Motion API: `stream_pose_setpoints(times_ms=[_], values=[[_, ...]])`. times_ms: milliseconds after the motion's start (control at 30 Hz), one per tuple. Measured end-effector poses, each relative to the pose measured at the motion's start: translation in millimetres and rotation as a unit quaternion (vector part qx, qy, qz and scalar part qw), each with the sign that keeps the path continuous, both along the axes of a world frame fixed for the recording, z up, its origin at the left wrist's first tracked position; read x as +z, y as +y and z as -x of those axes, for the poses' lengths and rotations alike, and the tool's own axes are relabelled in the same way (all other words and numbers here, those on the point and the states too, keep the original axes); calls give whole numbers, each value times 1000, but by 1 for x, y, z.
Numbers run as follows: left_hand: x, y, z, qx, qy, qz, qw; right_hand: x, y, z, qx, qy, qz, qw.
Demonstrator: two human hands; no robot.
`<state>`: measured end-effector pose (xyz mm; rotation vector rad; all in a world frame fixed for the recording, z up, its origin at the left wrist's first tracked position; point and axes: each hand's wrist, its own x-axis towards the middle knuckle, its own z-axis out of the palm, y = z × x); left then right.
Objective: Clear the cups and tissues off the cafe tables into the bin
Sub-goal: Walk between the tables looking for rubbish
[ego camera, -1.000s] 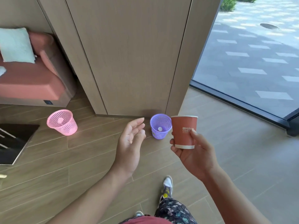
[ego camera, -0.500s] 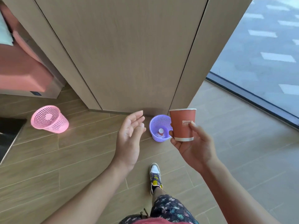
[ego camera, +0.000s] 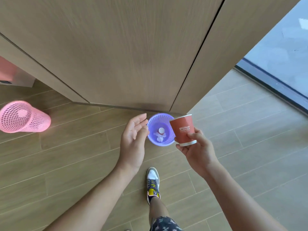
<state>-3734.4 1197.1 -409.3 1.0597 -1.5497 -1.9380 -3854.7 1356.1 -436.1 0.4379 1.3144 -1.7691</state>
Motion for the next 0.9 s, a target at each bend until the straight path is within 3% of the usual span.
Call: stream_pose_setpoints(times_ms=[400, 733, 900], values=[[-150, -9, 47, -22, -99, -24, 995, -159, -14, 16, -21, -72, -115, 991], [-171, -13, 54, -23, -127, -28, 991, -225, -39, 37, -9, -92, -201, 975], [-166, -26, 57, -19, -109, -15, 994, -246, -67, 67, -23, -159, -208, 965]])
